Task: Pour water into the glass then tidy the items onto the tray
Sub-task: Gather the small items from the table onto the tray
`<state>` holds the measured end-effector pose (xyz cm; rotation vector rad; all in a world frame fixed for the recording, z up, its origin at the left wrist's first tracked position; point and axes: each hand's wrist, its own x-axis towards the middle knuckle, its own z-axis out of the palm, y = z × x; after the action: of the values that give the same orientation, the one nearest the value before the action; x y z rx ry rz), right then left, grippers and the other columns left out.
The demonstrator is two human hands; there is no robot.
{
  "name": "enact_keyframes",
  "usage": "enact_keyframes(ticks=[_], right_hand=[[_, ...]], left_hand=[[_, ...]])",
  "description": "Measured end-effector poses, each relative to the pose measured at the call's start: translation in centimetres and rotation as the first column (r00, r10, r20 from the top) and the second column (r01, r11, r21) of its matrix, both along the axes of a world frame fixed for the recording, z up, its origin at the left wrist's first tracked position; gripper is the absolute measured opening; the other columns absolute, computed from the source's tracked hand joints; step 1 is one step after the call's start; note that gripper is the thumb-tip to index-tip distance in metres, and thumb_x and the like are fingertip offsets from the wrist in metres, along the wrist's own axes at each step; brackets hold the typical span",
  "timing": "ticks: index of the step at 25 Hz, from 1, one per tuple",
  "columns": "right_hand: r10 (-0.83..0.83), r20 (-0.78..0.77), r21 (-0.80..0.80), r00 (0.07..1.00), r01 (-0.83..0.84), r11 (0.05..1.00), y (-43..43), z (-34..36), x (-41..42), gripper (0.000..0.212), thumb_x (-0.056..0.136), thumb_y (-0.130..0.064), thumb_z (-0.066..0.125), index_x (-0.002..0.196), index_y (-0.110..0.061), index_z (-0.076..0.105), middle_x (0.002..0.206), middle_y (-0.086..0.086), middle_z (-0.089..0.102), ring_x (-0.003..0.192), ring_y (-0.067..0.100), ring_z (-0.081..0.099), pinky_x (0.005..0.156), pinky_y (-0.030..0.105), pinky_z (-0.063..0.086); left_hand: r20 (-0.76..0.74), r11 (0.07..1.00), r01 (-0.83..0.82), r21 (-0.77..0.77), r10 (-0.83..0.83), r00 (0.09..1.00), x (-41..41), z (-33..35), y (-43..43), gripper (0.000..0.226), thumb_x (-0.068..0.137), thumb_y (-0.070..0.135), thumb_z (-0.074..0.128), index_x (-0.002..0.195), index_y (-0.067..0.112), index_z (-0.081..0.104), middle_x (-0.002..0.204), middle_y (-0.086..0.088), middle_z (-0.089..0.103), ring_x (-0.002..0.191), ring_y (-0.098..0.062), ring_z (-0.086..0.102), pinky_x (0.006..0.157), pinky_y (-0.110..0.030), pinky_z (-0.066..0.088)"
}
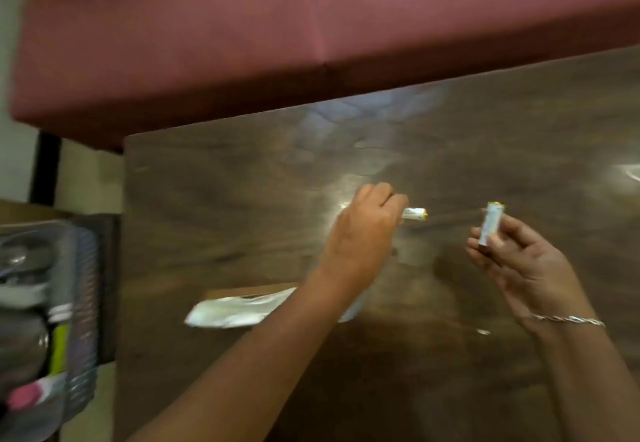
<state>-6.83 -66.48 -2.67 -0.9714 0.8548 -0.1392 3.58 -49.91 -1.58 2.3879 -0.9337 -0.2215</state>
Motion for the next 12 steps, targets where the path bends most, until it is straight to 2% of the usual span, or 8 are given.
enact_keyframes(ticks=[4, 8, 12], right_hand=[[0.203, 0.039, 0.008, 0.978, -0.204, 0.979, 8.2, 2.6, 3.9, 0.040, 0.087, 0.009, 0.037, 0.082, -0.014, 0.070, 0.073, -0.002, 0.074, 0.066, 0.006, 0.069, 0.063, 0.016, 0.056], [0.384, 0.086, -0.019, 0.919, -0.383, 0.923, 17.9, 3.9, 8.4, 0.028, 0.087, 0.008, 0.038, 0.090, -0.009, 0.060, 0.076, -0.003, 0.073, 0.067, 0.008, 0.070, 0.064, 0.017, 0.056], [0.525, 0.142, -0.033, 0.839, -0.527, 0.850, 26.8, 4.2, 12.4, 0.022, 0.071, -0.003, 0.051, 0.077, -0.012, 0.070, 0.076, -0.003, 0.073, 0.067, 0.010, 0.069, 0.063, 0.019, 0.057]], left_hand=[[0.045, 0.995, -0.103, -0.003, 0.103, 0.994, 1.5, 2.9, 10.1, 0.013, 0.082, -0.001, 0.057, 0.093, -0.001, 0.065, 0.093, -0.018, 0.064, 0.089, -0.035, 0.057, 0.064, -0.047, 0.053], [0.147, 0.970, -0.244, 0.013, 0.239, 0.960, 3.4, 4.5, 22.7, 0.016, 0.074, -0.007, 0.064, 0.089, -0.001, 0.067, 0.087, -0.016, 0.066, 0.081, -0.032, 0.061, 0.056, -0.040, 0.055], [0.257, 0.892, -0.432, 0.133, 0.389, 0.884, 4.6, 4.7, 35.3, 0.017, 0.073, -0.004, 0.064, 0.089, 0.000, 0.067, 0.087, -0.016, 0.066, 0.082, -0.031, 0.063, 0.059, -0.037, 0.054]])
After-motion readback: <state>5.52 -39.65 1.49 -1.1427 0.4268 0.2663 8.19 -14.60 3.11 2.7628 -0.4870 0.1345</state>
